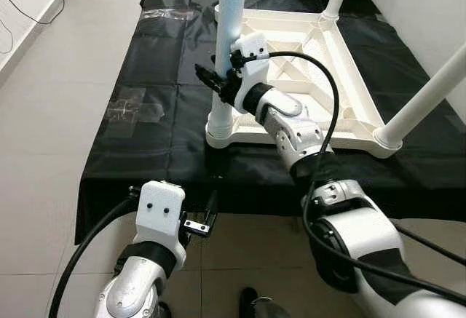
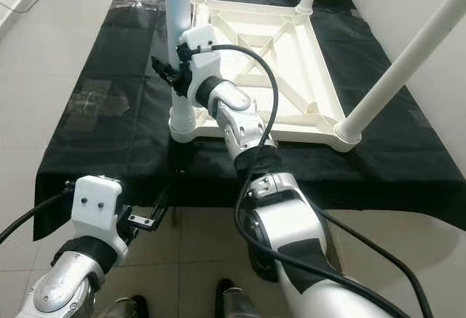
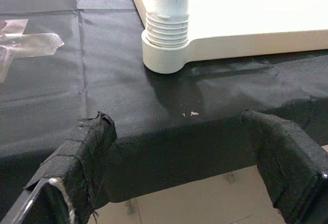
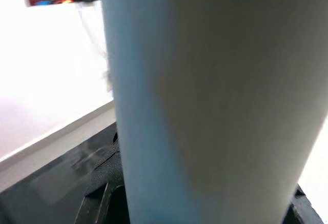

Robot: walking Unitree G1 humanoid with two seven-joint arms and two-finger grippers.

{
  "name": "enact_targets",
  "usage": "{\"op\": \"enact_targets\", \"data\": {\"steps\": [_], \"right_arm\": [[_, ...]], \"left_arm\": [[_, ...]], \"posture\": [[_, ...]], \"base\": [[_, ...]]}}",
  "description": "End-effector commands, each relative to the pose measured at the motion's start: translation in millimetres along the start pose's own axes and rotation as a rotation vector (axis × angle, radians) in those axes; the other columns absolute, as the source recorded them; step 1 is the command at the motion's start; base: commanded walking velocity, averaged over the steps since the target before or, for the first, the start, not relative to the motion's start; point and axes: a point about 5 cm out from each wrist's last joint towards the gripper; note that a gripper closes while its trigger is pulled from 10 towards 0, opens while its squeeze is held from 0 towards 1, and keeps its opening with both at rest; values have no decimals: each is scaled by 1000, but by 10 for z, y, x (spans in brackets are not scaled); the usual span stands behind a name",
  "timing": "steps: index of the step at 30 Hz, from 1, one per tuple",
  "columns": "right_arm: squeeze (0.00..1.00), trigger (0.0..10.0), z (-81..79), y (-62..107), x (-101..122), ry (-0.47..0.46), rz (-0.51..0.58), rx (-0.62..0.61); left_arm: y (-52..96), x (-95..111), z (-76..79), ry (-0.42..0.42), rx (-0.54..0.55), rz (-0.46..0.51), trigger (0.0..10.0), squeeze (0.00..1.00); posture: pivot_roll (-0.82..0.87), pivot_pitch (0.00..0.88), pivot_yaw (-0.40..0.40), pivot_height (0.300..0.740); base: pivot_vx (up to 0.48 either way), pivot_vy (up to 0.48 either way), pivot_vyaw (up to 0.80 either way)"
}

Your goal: Building children table

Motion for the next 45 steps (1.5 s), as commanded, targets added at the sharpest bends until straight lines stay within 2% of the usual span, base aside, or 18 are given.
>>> {"op": "enact_targets", "data": {"steps": [1, 11, 20, 35, 42, 45], "right_arm": [[0, 10000, 77, 91, -376, -40, -154, -82], [0, 10000, 22, 120, -418, -36, -168, -174], [0, 10000, 29, 174, -469, -49, -184, -339], [0, 10000, -21, 342, -530, -93, -140, -597], [0, 10000, -102, 391, -513, -34, -125, -731], [0, 10000, -167, 432, -543, 9, -170, -848]], "left_arm": [[8, -37, 7, -9, -9, -16, 10000, 0], [2, -36, 1, -14, -9, -15, 10000, 0], [-1, -23, 0, -35, -19, -9, 10000, 0], [-8, -41, -31, -41, -15, -12, 10000, 0], [-8, -49, -37, -42, -14, -14, 10000, 0], [-10, -51, -40, -44, -14, -14, 10000, 0]], "posture": [[93, 264, -108, 740], [95, 274, -106, 740], [97, 280, -108, 740], [96, 284, -106, 740], [99, 283, -105, 740], [100, 282, -104, 740]], "base": [[0, 0, 0], [0, 0, 0], [0, 0, 0], [0, 0, 0], [0, 0, 0], [0, 0, 0]]}}
Point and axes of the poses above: a point about 5 cm out from each wrist's last joint towards the gripper, its own y axis pointing back from the gripper into the wrist, its own x axis along the axis of the wrist's last joint, z = x × y, and after that the axes turned 3 degrees about -y, right-handed
